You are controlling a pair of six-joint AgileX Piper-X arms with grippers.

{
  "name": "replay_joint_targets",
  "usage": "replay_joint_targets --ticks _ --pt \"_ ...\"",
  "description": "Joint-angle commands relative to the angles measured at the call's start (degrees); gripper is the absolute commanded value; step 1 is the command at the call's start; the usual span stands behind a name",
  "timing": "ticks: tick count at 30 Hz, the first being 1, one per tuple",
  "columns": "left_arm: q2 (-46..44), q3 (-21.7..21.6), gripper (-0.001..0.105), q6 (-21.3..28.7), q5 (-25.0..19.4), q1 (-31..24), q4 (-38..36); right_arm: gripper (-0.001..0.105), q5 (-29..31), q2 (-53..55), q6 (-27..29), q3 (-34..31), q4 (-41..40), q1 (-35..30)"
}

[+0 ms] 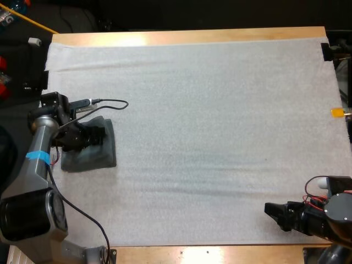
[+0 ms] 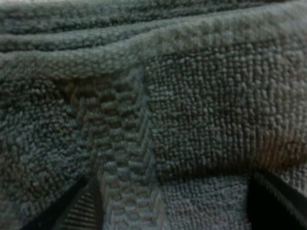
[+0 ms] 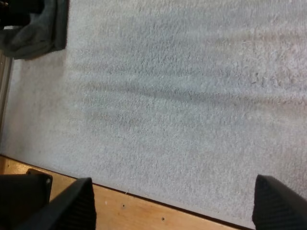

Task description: Pick towel from pile, fold and stack

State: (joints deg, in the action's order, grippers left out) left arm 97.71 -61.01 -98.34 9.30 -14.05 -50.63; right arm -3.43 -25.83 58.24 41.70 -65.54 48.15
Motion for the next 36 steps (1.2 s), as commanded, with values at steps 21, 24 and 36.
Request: replay_joint_targets --ticks 21,24,36 --pt "-15.2 -6.8 0.063 0.1 -0.1 0.5 -8.6 0.066 5.0 0.2 0.4 0.2 4.9 0.1" --pt "-18.0 -6.8 0.063 0.1 -0.1 0.5 -9.5 0.066 7.3 0.2 2.4 0.2 4.9 0.1" --pt "-29.2 -6.8 0.063 0.2 0.7 5.0 -15.5 0.066 10.8 -6.5 11.5 0.2 5.2 0.0"
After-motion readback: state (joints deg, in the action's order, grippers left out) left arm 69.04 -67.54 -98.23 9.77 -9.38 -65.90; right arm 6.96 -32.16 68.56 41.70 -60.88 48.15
